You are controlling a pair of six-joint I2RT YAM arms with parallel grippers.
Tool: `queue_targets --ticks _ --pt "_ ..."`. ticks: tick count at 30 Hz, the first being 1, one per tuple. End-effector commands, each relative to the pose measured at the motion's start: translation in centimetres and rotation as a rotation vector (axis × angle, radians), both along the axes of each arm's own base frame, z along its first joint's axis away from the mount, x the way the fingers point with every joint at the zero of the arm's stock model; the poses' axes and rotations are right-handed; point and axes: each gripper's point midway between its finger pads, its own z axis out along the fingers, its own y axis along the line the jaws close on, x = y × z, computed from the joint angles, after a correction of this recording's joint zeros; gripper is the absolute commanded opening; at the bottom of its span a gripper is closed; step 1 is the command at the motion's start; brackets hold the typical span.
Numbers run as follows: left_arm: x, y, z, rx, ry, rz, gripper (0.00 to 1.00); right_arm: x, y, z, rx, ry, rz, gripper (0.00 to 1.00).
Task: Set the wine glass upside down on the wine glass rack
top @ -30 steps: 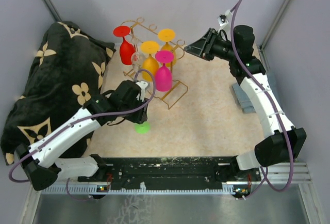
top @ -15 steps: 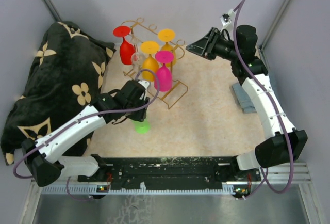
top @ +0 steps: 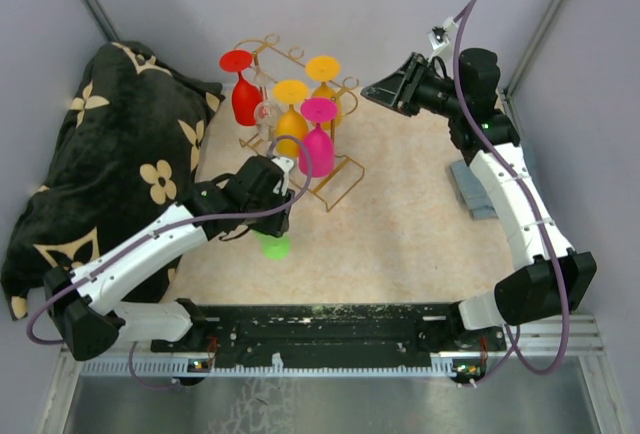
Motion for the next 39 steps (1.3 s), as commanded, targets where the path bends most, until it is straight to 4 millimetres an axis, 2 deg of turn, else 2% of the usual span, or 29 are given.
queue_targets --ticks 1,5,9,11,12,15,16,21,27,30,34,39 --pt "-0.6 -0.5 -1.6 0.024 0.038 -0.048 0.47 -0.9 -0.4 2.3 0.016 -0.083 0.004 0.29" --pt "-0.8 -0.4 -2.6 0.048 0.059 -0.047 0.45 -0.9 -0.4 2.2 0.014 -0.081 0.003 0.29" --pt "-0.7 -0.1 -2.9 0.067 0.056 -0.038 0.30 -0.9 -0.4 2.1 0.014 -0.079 0.001 0.29" --pt "-0.6 -0.1 -2.7 0.068 0.053 -0.033 0.26 -0.9 -0.4 2.0 0.013 -0.077 0.001 0.29" --pt "-0.5 -0.1 -2.6 0.067 0.048 -0.031 0.23 -0.9 -0.4 2.0 0.013 -0.076 0.002 0.29" --pt "-0.5 -0.1 -2.2 0.064 0.045 -0.026 0.03 -0.9 -0.4 2.0 0.013 -0.078 0.001 0.29" --pt "-0.5 -0.1 -2.0 0.062 0.045 -0.026 0.00 -1.0 -0.4 1.9 0.013 -0.077 0.001 0.29" --pt "-0.8 -0.3 -0.4 0.045 0.038 -0.028 0.00 -1.0 -0.6 2.2 0.003 -0.085 -0.006 0.29" --pt "-1.8 -0.7 4.0 -0.025 0.033 -0.063 0.00 -1.0 -1.7 2.8 -0.002 -0.100 -0.032 0.29" --pt "-3.0 -1.5 6.5 -0.107 0.042 -0.119 0.00 -0.9 -2.5 2.9 -0.003 -0.104 -0.050 0.29" --pt "-5.1 -3.3 10.9 -0.291 0.029 -0.229 0.00 -0.8 -3.3 2.9 0.000 -0.100 -0.071 0.29" --pt "-8.4 -5.4 17.4 -0.576 -0.028 -0.418 0.00 -0.7 -3.9 2.9 0.006 -0.095 -0.086 0.29"
